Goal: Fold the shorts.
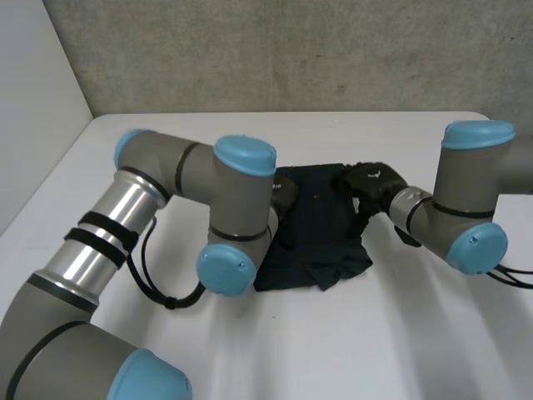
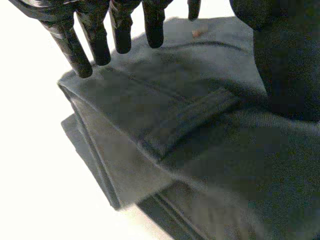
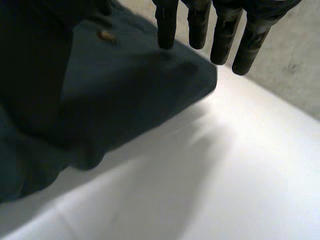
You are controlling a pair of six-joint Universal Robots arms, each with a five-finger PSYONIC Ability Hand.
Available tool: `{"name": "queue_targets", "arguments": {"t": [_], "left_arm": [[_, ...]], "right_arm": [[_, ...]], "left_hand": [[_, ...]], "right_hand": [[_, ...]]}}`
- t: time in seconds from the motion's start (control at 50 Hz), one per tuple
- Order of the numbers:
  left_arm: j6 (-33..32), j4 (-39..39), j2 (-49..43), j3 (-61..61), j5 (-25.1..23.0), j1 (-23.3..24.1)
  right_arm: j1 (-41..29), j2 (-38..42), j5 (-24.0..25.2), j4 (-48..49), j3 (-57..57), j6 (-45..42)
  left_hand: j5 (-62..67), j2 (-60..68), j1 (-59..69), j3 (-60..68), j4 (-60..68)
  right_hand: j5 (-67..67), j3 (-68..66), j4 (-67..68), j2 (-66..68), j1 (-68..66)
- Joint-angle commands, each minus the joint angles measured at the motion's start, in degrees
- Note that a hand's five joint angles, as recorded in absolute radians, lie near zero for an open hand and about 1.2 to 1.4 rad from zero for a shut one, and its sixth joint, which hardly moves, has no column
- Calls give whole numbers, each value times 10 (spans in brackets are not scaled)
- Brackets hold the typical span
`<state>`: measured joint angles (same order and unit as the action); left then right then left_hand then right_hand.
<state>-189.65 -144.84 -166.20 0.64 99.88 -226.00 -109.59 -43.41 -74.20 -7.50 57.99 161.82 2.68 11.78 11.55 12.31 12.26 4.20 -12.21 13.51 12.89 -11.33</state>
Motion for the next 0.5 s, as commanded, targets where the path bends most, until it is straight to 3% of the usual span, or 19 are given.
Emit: {"name": "queue_targets", "arguments": {"t": [0.02, 0.14, 0.2, 0.38, 0.5], "left_arm": [[6, -1, 76, 15, 7, 1], [27, 3, 149, 22, 57, 9], [51, 11, 174, 19, 80, 11], [60, 52, 187, -19, 90, 40], [61, 67, 191, -85, 133, 67]], "right_arm": [[-2, -91, -56, 19, 20, 12], [-3, -167, -107, 71, 61, 29], [-5, -183, -107, 72, 75, 29], [-11, -184, -106, 71, 110, 29], [-12, -185, -101, 72, 131, 28]], "left_hand": [[-8, 1, 3, -4, -4], [19, 28, 30, 23, 23], [21, 30, 32, 24, 25], [49, 58, 61, 53, 54], [53, 62, 64, 56, 57]], "right_hand": [[-42, 22, -35, -29, 13], [-42, 22, -35, -29, 13], [-42, 22, -35, -29, 13], [-42, 22, -35, -29, 13], [-42, 22, -35, -29, 13]]}}
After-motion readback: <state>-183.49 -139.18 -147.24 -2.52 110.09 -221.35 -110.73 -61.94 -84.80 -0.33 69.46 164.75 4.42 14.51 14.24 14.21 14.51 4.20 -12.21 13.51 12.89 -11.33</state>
